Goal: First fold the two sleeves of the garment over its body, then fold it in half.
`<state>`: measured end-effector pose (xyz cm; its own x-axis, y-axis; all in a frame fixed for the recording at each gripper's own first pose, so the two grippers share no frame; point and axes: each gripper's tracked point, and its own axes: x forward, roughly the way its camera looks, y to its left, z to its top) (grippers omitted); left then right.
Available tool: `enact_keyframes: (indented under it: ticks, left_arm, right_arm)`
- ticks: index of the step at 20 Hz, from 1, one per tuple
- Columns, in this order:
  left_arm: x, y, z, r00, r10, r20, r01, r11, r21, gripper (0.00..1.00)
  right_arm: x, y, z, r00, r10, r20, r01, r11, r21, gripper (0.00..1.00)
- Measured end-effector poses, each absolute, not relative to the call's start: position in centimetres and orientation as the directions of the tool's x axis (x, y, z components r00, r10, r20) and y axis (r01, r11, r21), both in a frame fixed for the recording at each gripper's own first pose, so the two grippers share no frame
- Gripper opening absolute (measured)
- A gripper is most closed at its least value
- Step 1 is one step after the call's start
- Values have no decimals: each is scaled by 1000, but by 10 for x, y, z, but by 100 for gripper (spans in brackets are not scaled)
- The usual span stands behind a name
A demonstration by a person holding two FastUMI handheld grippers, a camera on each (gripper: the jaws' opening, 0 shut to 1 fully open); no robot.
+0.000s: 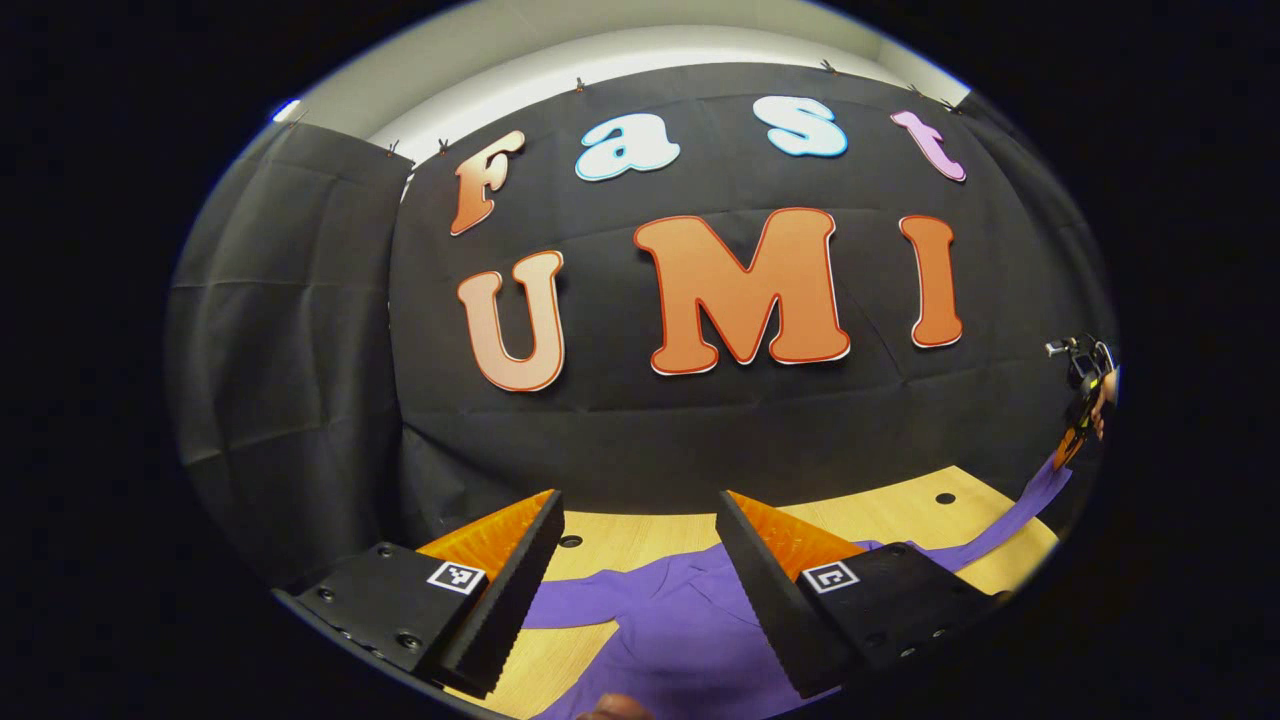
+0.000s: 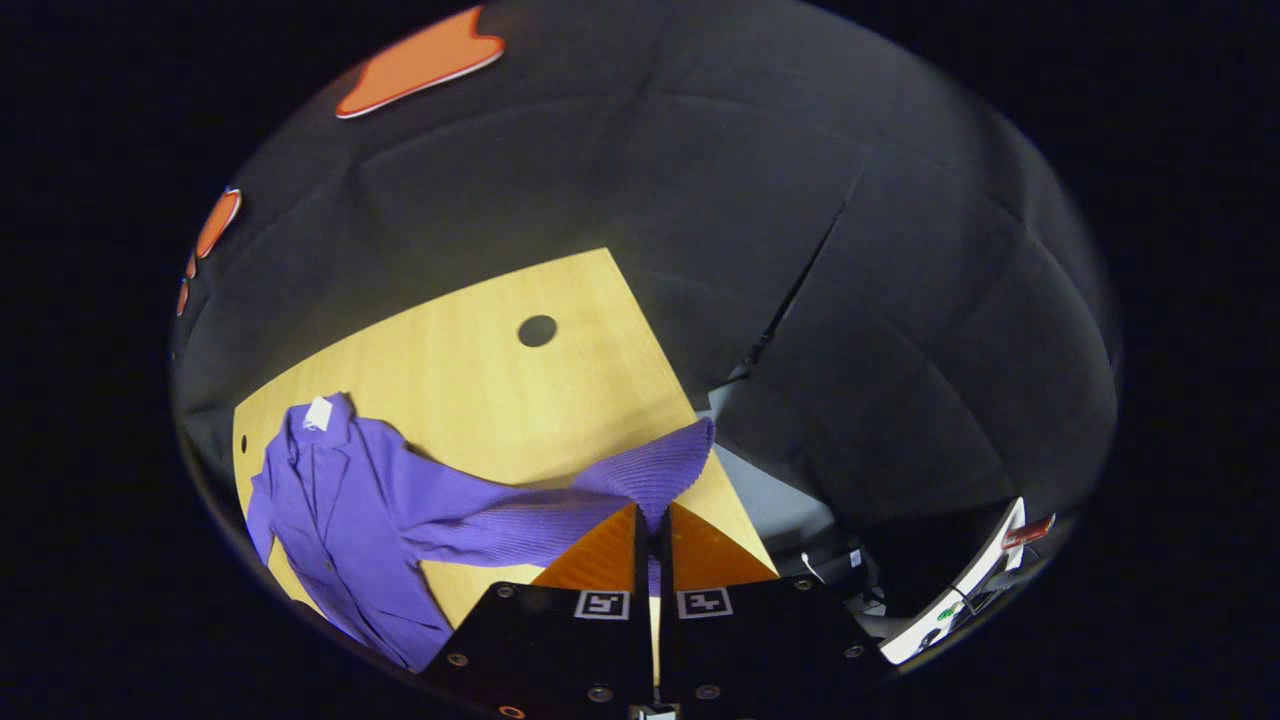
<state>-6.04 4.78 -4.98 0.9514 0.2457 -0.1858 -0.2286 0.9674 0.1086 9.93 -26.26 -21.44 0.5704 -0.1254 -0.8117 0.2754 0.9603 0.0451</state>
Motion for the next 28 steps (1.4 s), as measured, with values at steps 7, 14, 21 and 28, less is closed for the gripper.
enact_keyframes:
  ticks: [7, 14, 21, 28]
  left_arm:
    - [-69, 89, -53, 949, 257, -182, -246, 966, 80, 99]
    - [-81, 142, -66, 942, 271, -196, -267, 963, 48, 99]
    - [-97, 199, -81, 925, 307, -226, -304, 951, 46, 99]
    - [-117, 259, -99, 890, 376, -257, -376, 925, 55, 99]
  right_arm:
    - [104, -188, -138, 650, -87, -755, 166, 986, 29, 3]
    - [108, -70, -97, 679, 42, -733, 12, 998, 68, 3]
    - [116, 62, -86, 664, 150, -733, -133, 988, 82, 3]
    - [122, 172, -98, 629, 224, -745, -251, 965, 79, 3]
